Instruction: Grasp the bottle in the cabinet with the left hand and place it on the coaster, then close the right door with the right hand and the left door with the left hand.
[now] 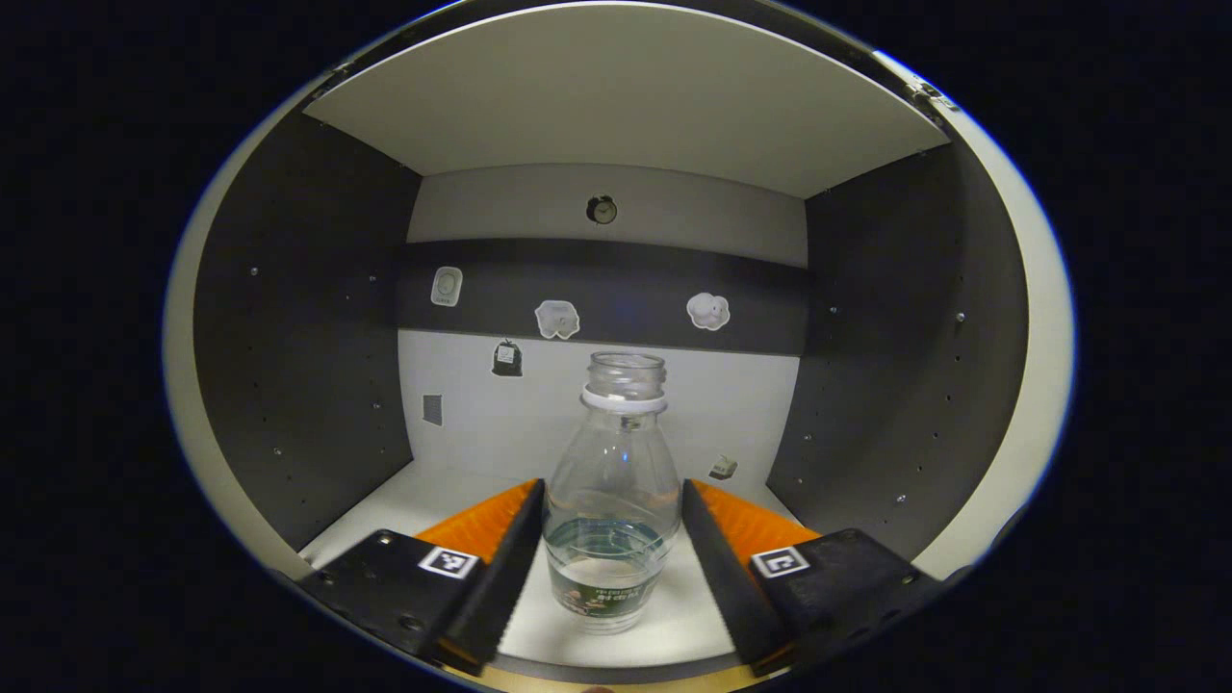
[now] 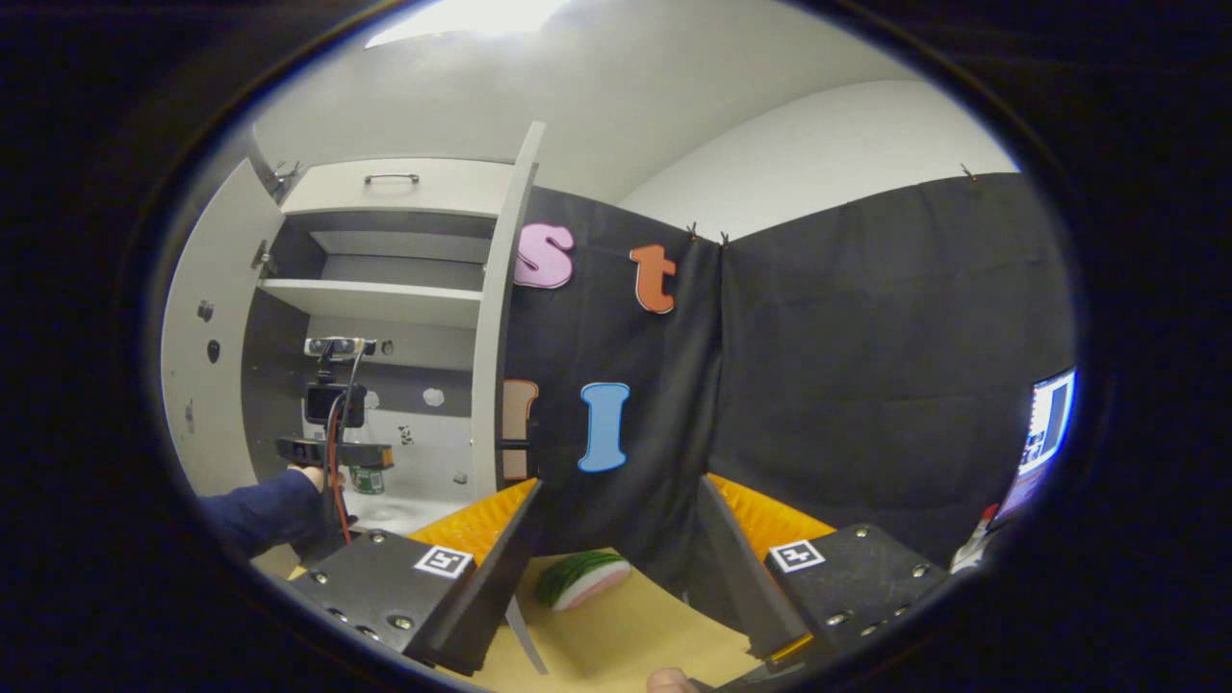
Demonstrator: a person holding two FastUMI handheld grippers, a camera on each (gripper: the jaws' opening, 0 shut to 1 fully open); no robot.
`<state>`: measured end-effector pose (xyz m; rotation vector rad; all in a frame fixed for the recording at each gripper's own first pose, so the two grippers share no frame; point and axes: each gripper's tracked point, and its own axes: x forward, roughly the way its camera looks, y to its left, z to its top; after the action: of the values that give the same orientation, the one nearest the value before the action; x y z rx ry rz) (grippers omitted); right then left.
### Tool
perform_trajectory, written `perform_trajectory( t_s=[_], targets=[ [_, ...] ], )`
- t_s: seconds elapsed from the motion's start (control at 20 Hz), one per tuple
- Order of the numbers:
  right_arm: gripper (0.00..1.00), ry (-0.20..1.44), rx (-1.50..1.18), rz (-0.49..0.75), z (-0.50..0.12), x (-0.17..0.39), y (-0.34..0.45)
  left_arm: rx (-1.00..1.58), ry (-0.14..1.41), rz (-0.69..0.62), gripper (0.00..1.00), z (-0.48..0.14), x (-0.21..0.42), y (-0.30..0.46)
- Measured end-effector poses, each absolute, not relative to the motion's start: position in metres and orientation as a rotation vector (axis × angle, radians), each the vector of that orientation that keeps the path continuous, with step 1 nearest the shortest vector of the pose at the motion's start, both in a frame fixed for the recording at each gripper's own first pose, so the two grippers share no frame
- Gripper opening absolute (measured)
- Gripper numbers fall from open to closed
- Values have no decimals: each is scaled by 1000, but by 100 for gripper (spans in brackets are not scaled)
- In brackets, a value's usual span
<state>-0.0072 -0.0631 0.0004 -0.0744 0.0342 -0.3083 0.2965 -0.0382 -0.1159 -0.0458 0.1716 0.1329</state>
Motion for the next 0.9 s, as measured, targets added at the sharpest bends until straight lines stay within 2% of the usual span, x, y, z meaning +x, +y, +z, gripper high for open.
perform_trajectory(
  t_s=[0.05, 0.3, 0.7, 0.9],
  targets=[
    [96, 37, -72, -309, 0, -8, -64, -37, 176, 130, 81, -112, 296, -39],
    [96, 31, -59, -319, 2, -20, -66, -41, 184, 64, 77, -108, 281, -55],
    [96, 6, -28, -284, 13, -26, -58, -66, 159, -205, 76, -75, 199, -97],
    [96, -4, -12, -252, 18, -25, -51, -118, 179, -252, 76, -72, 160, -92]
  ],
)
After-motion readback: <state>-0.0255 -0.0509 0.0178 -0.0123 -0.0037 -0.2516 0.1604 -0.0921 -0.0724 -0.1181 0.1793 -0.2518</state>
